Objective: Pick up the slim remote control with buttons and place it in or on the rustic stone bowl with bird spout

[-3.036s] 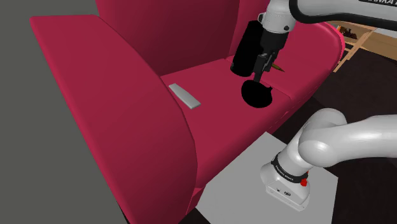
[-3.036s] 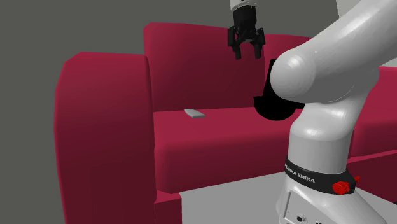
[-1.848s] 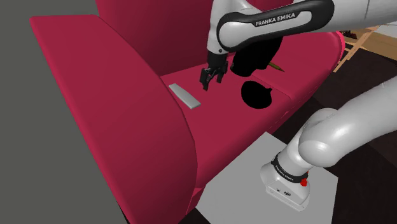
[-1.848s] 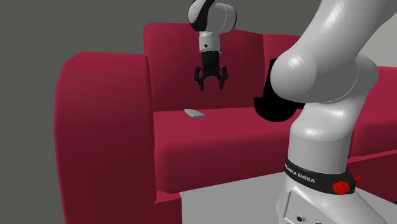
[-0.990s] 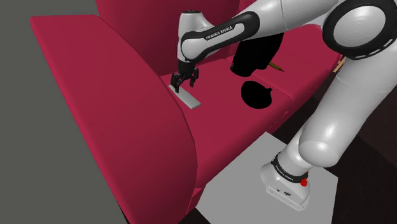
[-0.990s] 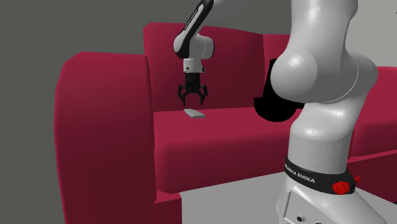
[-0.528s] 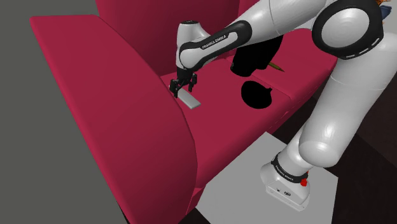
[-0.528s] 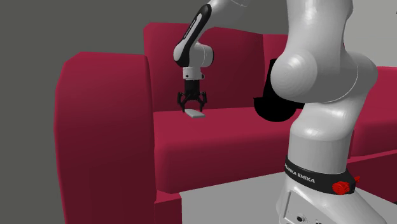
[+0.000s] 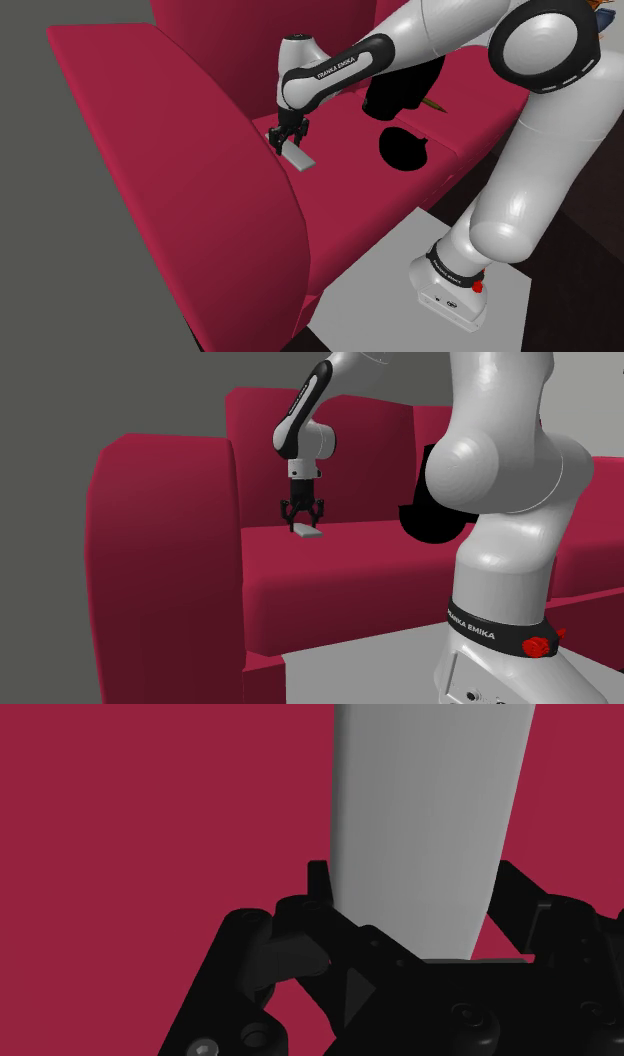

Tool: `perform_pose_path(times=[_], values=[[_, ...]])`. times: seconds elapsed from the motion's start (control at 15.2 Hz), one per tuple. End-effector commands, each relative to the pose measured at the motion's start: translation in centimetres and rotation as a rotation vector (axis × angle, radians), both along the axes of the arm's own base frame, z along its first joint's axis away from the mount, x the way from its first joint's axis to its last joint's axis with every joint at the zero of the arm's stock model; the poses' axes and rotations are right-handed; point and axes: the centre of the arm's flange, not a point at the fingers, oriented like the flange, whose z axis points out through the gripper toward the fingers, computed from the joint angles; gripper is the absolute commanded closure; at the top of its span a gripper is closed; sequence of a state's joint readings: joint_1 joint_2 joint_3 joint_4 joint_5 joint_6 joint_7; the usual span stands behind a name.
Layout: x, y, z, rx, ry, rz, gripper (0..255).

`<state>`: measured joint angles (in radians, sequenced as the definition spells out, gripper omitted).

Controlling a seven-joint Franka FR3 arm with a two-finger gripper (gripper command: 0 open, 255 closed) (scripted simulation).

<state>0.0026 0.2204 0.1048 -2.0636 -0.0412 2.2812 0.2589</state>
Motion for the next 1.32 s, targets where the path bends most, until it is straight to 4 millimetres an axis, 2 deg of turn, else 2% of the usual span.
perform_pose_path(times=[0.0, 0.53, 1.25], values=[[0.0, 0.0, 0.0, 0.000, 0.001, 0.000, 255], [0.0, 0.0, 0.0, 0.000, 0.001, 0.000, 255], [0.0, 0.0, 5.8, 0.000, 0.001, 0.000, 255]])
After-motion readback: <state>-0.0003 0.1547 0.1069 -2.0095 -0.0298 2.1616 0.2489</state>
